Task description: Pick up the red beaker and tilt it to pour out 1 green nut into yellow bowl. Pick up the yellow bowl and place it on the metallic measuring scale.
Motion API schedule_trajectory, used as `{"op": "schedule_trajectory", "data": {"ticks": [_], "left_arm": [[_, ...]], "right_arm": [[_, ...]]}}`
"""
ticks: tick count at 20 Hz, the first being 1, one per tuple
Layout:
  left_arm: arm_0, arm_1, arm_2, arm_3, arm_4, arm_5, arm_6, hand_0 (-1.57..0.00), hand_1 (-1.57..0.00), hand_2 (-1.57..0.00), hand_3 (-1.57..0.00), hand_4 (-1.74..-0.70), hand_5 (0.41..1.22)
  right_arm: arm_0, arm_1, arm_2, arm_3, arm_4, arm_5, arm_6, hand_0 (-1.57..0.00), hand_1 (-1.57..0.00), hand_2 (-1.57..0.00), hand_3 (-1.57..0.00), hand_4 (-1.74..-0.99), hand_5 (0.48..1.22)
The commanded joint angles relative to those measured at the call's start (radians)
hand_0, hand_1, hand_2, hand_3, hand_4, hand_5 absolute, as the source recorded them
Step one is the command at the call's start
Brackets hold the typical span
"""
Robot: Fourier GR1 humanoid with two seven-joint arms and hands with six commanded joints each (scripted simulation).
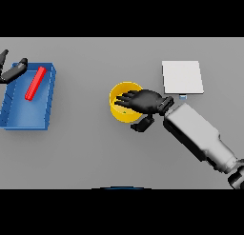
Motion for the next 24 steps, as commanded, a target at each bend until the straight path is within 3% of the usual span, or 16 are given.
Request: {"op": "schedule_trajectory", "data": {"ticks": [1,4,7,8,9,10,11,13,14,19,24], "left_arm": [[-0.01,-0.009,-0.006,0.01,-0.004,0.002,0.006,0.0,0.0,0.0,0.0,-0.8,0.703],[-0.004,0.007,-0.007,0.009,-0.014,-0.003,0.004,0.0,0.0,0.0,0.0,-0.79,0.711],[-0.014,0.001,-0.008,0.01,-0.014,0.0,-0.004,0.0,0.0,0.0,0.0,-0.79,0.712],[0.003,0.007,-0.005,0.001,-0.011,-0.001,-0.012,0.0,0.0,0.0,0.0,-0.79,0.711],[-0.003,0.005,-0.008,0.013,-0.015,-0.002,-0.016,0.0,0.0,0.0,0.0,-0.79,0.71],[-0.009,0.005,-0.007,0.018,-0.012,-0.007,-0.016,0.0,0.0,0.0,0.0,-0.79,0.71],[-0.004,0.008,-0.003,0.018,-0.009,-0.008,-0.023,0.0,0.0,0.0,0.0,-0.79,0.71],[-0.011,0.004,-0.006,0.025,-0.012,-0.008,-0.025,0.0,0.0,0.0,0.0,-0.79,0.707],[-0.009,0.002,-0.007,0.023,-0.014,-0.004,-0.019,0.0,0.0,0.0,0.0,-0.79,0.709],[-0.005,0.006,-0.007,0.011,-0.01,-0.01,-0.019,0.0,0.0,0.0,0.0,-0.78,0.712],[-0.008,0.017,-0.003,0.011,-0.009,-0.015,-0.015,0.0,0.0,0.0,0.0,-0.77,0.706]], "right_arm": [[-0.019,0.0,-0.005,0.01,-0.006,0.014,-0.002,0.0,0.0,0.0,0.0,-1.184,0.676],[-0.03,0.023,0.005,0.059,0.001,0.011,0.005,0.0,0.0,0.0,-0.02,-1.195,0.708],[-0.025,0.03,0.012,0.057,0.005,0.018,0.018,-0.05,-0.06,-0.09,-0.13,-1.261,0.809],[-0.019,0.023,0.013,0.051,0.003,0.018,0.001,-0.19,-0.18,-0.19,-0.21,-1.309,0.891],[-0.022,0.031,0.014,0.045,0.002,0.017,-0.001,-0.45,-0.41,-0.35,-0.32,-1.363,0.957],[-0.023,0.032,0.015,0.048,0.004,0.012,-0.003,-0.68,-0.64,-0.59,-0.57,-1.435,1.01],[-0.026,0.027,0.011,0.051,-0.005,0.015,-0.029,-0.86,-0.83,-0.79,-0.68,-1.492,1.052],[-0.034,0.024,0.018,0.059,0.0,0.013,-0.05,-1.11,-1.09,-1.07,-0.88,-1.578,1.113],[-0.037,0.023,0.017,0.061,-0.004,0.02,-0.051,-1.21,-1.19,-1.13,-0.97,-1.611,1.135],[-0.044,0.013,0.006,0.053,-0.025,0.06,-0.018,-1.45,-1.45,-1.33,-1.17,-1.698,1.193],[-0.044,-0.027,-0.019,-0.025,-0.053,0.089,0.003,-1.53,-1.53,-1.44,-1.17,-1.727,1.212]]}}
